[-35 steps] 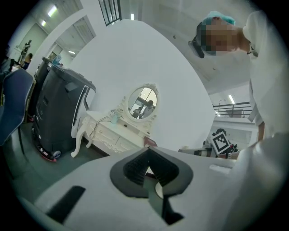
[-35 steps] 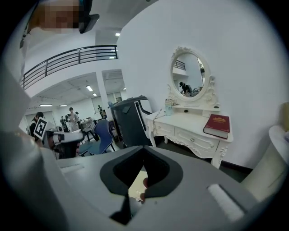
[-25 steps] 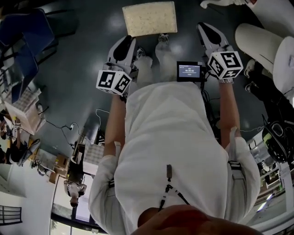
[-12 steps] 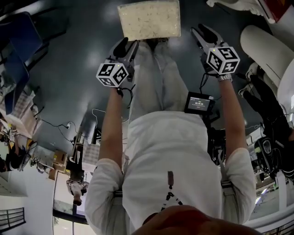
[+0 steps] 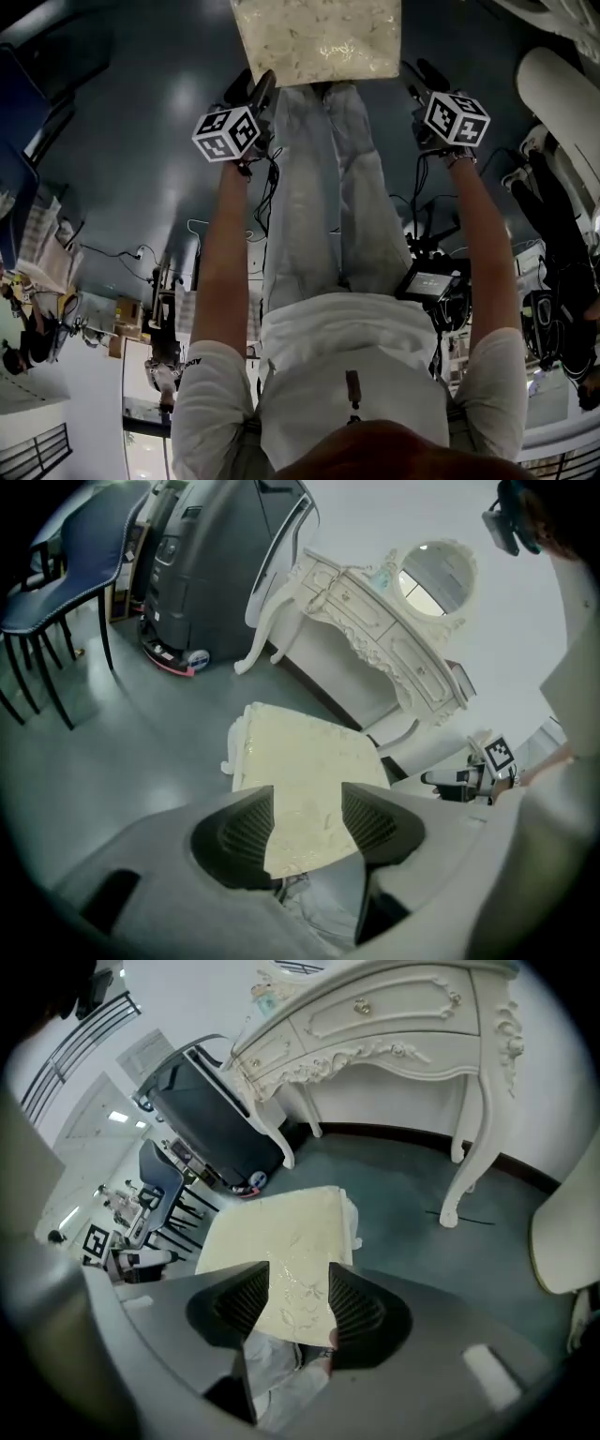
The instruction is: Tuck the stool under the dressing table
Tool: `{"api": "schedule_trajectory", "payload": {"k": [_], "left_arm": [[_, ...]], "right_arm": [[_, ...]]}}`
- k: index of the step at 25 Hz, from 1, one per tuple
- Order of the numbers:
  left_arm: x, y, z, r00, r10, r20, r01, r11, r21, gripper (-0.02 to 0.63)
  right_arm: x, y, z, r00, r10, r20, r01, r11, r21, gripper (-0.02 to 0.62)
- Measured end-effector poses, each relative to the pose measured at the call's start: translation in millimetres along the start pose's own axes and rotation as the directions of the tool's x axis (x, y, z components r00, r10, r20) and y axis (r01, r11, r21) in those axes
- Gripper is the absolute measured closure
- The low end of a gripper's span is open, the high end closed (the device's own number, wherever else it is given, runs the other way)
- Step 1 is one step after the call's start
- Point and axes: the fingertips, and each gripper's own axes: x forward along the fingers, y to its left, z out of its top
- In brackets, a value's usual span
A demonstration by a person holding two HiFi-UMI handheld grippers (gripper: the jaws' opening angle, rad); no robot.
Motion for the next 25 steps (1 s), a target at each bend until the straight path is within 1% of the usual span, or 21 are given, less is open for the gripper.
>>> {"api": "schedule_trajectory", "payload": {"k": [3,5,8,10,12,15,17,19,21,23,25], "left_arm": [[16,33,-10,0.999,0.037,-0.023,-0.037,0.999,0.029,0.358],[20,55,-13,0.998,0.065,-0.025,-0.064,0.998,0.03,0.351],[28,71,-20,0.995,0.088,-0.051,-0.086,0.995,0.056,0.338],[38,65,-30,0.992,0.088,-0.088,-0.081,0.993,0.086,0.328],[48,57,-37,0.991,0.083,-0.109,-0.072,0.992,0.101,0.324],[50,55,-33,0.991,0.078,-0.106,-0.07,0.994,0.082,0.322],[50,53,-35,0.992,0.074,-0.105,-0.067,0.995,0.071,0.316],[52,51,-38,0.992,0.064,-0.111,-0.056,0.996,0.069,0.313],[55,49,-38,0.992,0.05,-0.117,-0.042,0.996,0.073,0.331],[58,48,-36,0.991,0.045,-0.125,-0.036,0.997,0.073,0.339],[59,47,-35,0.99,0.049,-0.131,-0.04,0.997,0.07,0.346]], "right_arm": [[34,-1,-15,1.0,-0.022,-0.017,0.022,0.999,-0.038,0.382],[53,2,-23,0.999,-0.032,-0.029,0.031,0.999,-0.042,0.354],[73,1,-33,0.997,-0.053,-0.058,0.049,0.996,-0.069,0.345],[78,-9,-40,0.995,-0.075,-0.064,0.07,0.996,-0.063,0.345],[80,-18,-43,0.994,-0.094,-0.048,0.093,0.995,-0.032,0.341],[80,-17,-39,0.991,-0.131,-0.007,0.13,0.991,-0.025,0.337],[76,-20,-41,0.988,-0.151,0.003,0.151,0.988,-0.024,0.313],[74,-27,-45,0.988,-0.153,-0.005,0.153,0.988,-0.012,0.294],[77,-29,-45,0.991,-0.134,-0.019,0.134,0.991,0.01,0.292],[79,-29,-44,0.993,-0.113,-0.033,0.114,0.993,0.037,0.324],[80,-30,-43,0.992,-0.113,-0.047,0.115,0.992,0.042,0.336]]}}
